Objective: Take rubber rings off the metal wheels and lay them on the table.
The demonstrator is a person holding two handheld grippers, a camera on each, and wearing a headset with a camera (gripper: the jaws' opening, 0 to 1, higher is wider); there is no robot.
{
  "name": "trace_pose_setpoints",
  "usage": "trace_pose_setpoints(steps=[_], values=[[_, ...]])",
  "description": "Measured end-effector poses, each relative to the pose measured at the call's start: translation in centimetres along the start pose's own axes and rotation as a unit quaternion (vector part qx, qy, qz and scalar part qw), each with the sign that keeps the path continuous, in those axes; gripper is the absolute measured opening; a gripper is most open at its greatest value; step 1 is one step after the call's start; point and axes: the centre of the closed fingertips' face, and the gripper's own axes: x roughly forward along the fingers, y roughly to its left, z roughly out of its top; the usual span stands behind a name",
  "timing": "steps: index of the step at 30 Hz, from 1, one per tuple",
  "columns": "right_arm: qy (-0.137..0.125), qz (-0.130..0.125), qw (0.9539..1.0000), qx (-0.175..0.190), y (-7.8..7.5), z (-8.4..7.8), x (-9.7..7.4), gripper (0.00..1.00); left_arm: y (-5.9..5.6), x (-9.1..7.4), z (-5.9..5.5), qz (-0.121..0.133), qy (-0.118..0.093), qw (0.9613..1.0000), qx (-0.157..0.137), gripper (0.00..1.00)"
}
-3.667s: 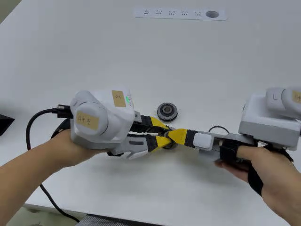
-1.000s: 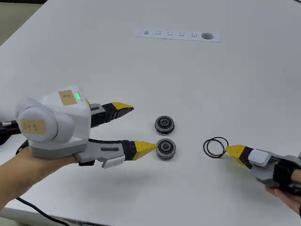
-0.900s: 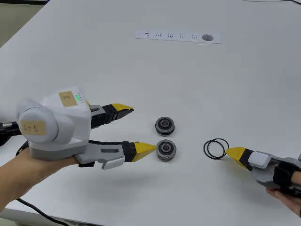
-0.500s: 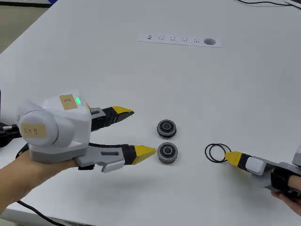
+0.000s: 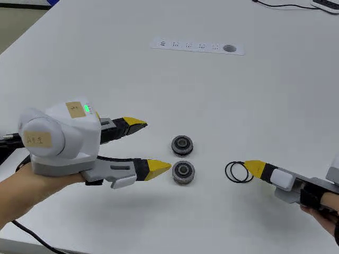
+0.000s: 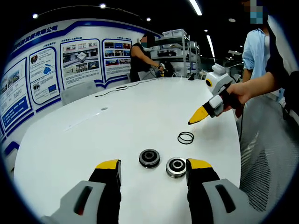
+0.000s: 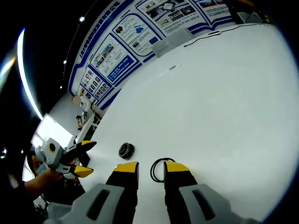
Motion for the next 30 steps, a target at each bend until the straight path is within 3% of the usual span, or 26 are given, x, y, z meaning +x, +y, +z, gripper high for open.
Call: trace_pose_setpoints(steps=[4,10,14,24,30], values=[[0.003,0.022,0.9997,0.007,0.7,0.1,0.4,0.23,0.5,1.0,0.4,0.0,-0.003,1.0,-0.001,0.55],[0.005,0.031,0.9993,0.019,0.8,0.0,1.0,0.23,0.9,2.7,0.4,-0.004,0.007,0.9999,0.007,0.5],[-0.001,0.033,0.9982,0.05,0.9,0.2,1.2,0.23,1.0,3.7,0.5,-0.009,0.008,0.9998,0.014,0.45],[0.019,0.04,0.9979,0.047,1.1,-0.5,1.9,0.23,0.9,6.3,-0.9,-0.032,0.04,0.9984,0.025,0.35],[0.019,0.043,0.9973,0.056,1.2,-0.6,2.0,0.22,0.8,6.9,-1.1,-0.041,0.043,0.9978,0.028,0.3]])
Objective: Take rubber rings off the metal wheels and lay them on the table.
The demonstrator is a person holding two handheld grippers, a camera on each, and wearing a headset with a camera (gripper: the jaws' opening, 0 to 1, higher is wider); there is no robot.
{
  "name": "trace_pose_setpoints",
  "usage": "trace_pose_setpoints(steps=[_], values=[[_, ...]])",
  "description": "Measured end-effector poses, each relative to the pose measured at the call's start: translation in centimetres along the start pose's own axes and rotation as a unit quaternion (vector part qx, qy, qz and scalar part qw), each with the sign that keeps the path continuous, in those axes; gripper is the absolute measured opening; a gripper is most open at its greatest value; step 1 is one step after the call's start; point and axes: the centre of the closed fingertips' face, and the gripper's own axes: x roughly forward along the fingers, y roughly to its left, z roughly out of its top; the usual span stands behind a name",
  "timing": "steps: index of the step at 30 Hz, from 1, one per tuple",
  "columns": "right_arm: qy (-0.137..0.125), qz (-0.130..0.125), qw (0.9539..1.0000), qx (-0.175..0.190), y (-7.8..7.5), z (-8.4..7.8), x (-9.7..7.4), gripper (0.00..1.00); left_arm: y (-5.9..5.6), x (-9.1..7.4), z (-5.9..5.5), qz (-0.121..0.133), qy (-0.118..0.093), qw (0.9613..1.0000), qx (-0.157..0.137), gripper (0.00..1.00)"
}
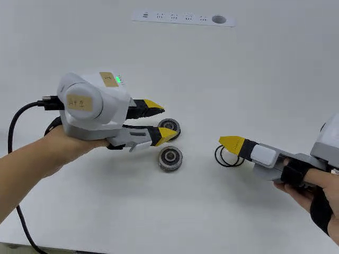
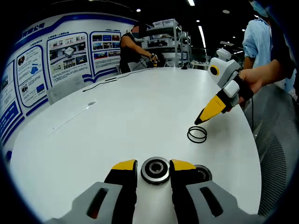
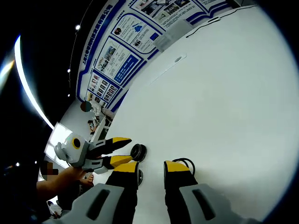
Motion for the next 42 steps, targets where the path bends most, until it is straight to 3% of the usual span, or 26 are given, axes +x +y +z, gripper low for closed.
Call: trace_pose_setpoints(steps=[9,31,42], values=[[-0.005,0.011,0.9999,0.003,0.7,0.4,0.4,0.22,0.1,0.0,-0.5,-0.004,0.008,1.0,0.001,0.21],[-0.005,0.02,0.9998,0.004,1.2,0.4,0.6,0.21,-0.4,0.1,-0.9,-0.016,0.02,0.9996,0.007,0.14],[0.011,0.046,0.9989,-0.007,2.7,0.8,2.1,0.21,-0.3,0.2,-1.0,-0.023,0.038,0.9989,0.014,0.12]])
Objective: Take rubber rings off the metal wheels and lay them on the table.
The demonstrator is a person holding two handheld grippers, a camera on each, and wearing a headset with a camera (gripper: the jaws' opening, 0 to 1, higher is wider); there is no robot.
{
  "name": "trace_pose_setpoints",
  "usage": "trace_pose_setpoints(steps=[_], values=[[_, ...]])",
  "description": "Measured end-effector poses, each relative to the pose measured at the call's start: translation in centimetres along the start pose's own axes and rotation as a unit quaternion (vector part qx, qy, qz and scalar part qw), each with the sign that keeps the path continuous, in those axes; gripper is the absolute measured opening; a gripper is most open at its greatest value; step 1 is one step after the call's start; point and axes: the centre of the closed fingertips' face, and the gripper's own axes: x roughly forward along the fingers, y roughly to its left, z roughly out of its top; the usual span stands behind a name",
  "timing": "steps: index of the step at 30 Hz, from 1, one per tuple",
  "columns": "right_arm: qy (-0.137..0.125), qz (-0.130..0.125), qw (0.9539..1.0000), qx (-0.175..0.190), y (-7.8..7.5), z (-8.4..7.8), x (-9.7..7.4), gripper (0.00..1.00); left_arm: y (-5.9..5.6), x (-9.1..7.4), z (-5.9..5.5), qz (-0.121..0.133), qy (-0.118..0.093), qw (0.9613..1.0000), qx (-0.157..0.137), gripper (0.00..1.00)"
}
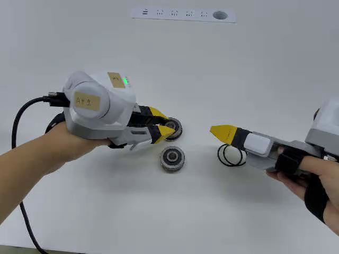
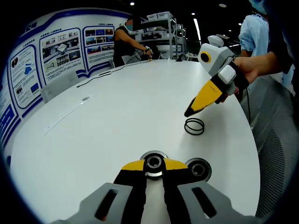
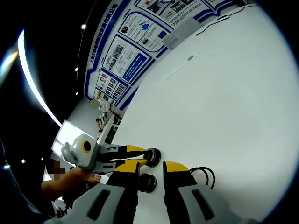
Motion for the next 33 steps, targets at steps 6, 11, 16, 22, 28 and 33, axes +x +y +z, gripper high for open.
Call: trace_pose_setpoints(steps=[6,11,16,22,28,33], values=[[0.012,0.027,0.9996,0.0,1.4,-0.1,1.3,0.28,0.1,0.0,0.0,-0.002,0.001,1.0,0.003,0.12],[0.024,0.04,0.9989,0.001,1.9,-0.4,2.8,0.39,0.1,0.1,-0.1,-0.004,0.001,1.0,0.007,0.12],[0.042,0.048,0.9979,-0.007,2.4,-1.0,4.3,0.47,0.1,0.1,-0.1,-0.006,-0.001,0.9999,0.011,0.12],[0.049,0.053,0.9973,-0.011,2.7,-1.4,5.5,0.52,0.1,0.1,0.0,-0.008,-0.004,0.9999,0.012,0.12],[0.055,0.053,0.9971,-0.009,2.7,-1.5,6.1,0.56,0.0,0.0,0.0,-0.009,-0.007,0.9999,0.012,0.12],[0.057,0.056,0.9968,-0.004,2.8,-1.8,6.4,0.56,0.1,0.0,0.0,-0.01,-0.009,0.9999,0.01,0.12]])
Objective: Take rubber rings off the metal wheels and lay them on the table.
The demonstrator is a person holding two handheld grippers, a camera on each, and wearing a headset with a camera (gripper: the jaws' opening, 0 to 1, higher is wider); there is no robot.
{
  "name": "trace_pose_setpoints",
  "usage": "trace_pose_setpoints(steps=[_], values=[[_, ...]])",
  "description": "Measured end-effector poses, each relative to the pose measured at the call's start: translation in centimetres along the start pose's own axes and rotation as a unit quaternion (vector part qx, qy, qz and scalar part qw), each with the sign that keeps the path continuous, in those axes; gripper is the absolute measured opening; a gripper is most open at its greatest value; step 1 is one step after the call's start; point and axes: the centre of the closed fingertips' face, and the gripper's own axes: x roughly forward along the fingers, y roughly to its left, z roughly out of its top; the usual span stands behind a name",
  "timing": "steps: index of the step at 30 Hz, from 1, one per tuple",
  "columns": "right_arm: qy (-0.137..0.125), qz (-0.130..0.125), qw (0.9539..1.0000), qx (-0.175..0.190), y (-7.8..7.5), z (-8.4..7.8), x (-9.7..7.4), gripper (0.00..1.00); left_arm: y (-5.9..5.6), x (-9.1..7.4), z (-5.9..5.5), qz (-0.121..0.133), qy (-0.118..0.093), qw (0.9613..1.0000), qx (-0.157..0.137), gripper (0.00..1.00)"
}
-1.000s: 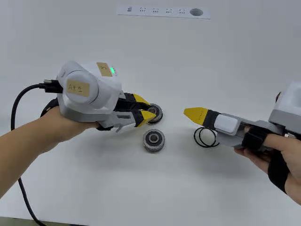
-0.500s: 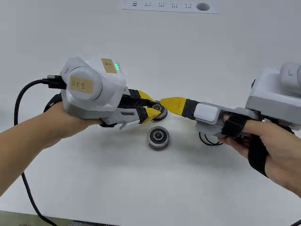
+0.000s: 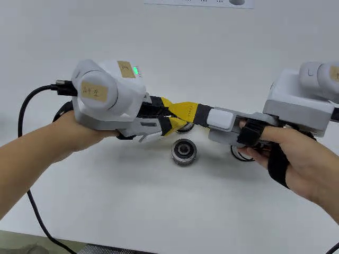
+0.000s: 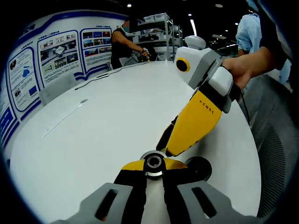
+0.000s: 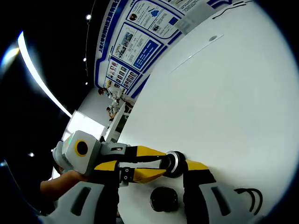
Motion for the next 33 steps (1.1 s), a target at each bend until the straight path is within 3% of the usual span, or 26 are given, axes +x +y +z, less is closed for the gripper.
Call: trace_pose_setpoints(steps=[15,17,20,33], values=[[0.005,-0.005,1.0,0.006,-0.28,-0.29,0.32,0.56,-0.02,0.02,0.01,0.001,0.0,1.0,-0.001,0.12],[0.021,-0.01,0.9997,0.008,-0.43,-0.77,0.39,0.57,-0.03,0.02,0.01,0.001,0.001,1.0,-0.001,0.12],[0.023,-0.001,0.9997,0.01,0.01,-0.86,0.33,0.56,-0.04,0.03,0.01,0.001,0.001,1.0,0.0,0.12],[0.014,0.005,0.9997,0.021,0.09,-0.65,0.1,0.56,-0.09,0.04,0.04,0.001,0.001,1.0,-0.001,0.12]])
